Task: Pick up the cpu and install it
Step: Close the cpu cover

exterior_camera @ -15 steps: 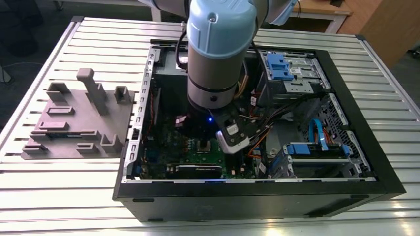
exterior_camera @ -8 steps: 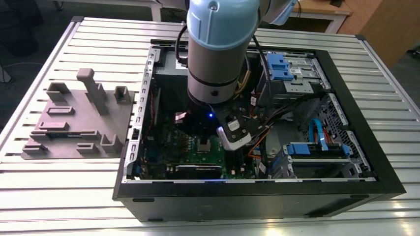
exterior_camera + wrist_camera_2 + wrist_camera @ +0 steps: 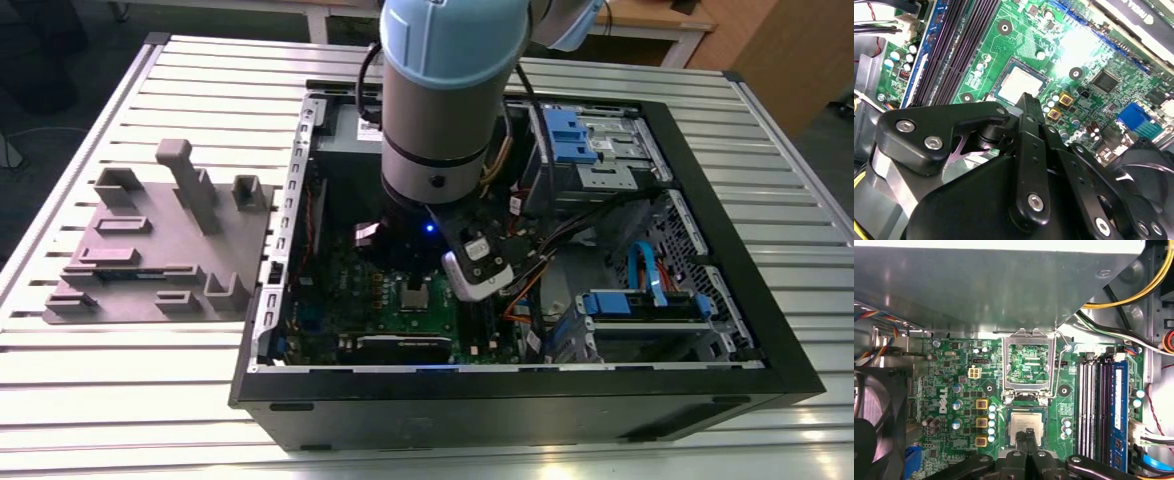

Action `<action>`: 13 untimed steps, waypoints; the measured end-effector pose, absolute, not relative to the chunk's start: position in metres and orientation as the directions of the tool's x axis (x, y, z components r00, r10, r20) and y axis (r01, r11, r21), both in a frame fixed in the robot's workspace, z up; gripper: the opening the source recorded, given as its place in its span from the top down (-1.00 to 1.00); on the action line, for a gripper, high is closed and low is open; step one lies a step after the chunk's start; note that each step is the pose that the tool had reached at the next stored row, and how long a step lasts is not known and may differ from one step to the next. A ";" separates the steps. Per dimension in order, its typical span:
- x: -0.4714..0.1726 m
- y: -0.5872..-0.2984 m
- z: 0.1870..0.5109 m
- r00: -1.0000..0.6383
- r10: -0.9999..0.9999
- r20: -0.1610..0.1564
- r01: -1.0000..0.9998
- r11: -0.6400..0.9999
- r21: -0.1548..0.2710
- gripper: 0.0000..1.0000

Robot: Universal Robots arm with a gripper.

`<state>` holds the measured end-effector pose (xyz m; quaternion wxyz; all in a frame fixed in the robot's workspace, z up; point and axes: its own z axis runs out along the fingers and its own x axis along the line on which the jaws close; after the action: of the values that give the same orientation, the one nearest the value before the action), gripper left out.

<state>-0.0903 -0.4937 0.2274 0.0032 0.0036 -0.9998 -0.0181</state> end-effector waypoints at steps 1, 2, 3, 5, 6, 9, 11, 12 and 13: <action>-0.090 -0.494 0.228 -1.000 -0.007 0.006 -0.007 0.999 0.036 0.80; -0.090 -0.494 0.229 -1.000 -0.007 0.006 -0.007 0.999 0.036 0.80; -0.090 -0.494 0.231 -1.000 -0.007 0.006 -0.007 0.999 0.036 0.80; -0.090 -0.494 0.234 -1.000 -0.007 0.006 -0.007 0.999 0.036 0.80; -0.090 -0.494 0.237 -1.000 -0.007 0.006 -0.007 0.999 0.036 0.80; -0.090 -0.494 0.242 -1.000 -0.007 0.006 -0.007 0.999 0.036 0.80; -0.090 -0.494 0.244 -1.000 -0.007 0.006 -0.007 0.999 0.036 0.80; -0.090 -0.494 0.244 -1.000 -0.007 0.006 -0.007 0.999 0.036 0.80; -0.090 -0.494 0.244 -1.000 -0.007 0.006 -0.007 0.999 0.037 0.80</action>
<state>-0.0903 -0.4936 0.2437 0.0032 0.0036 -0.9998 -0.0182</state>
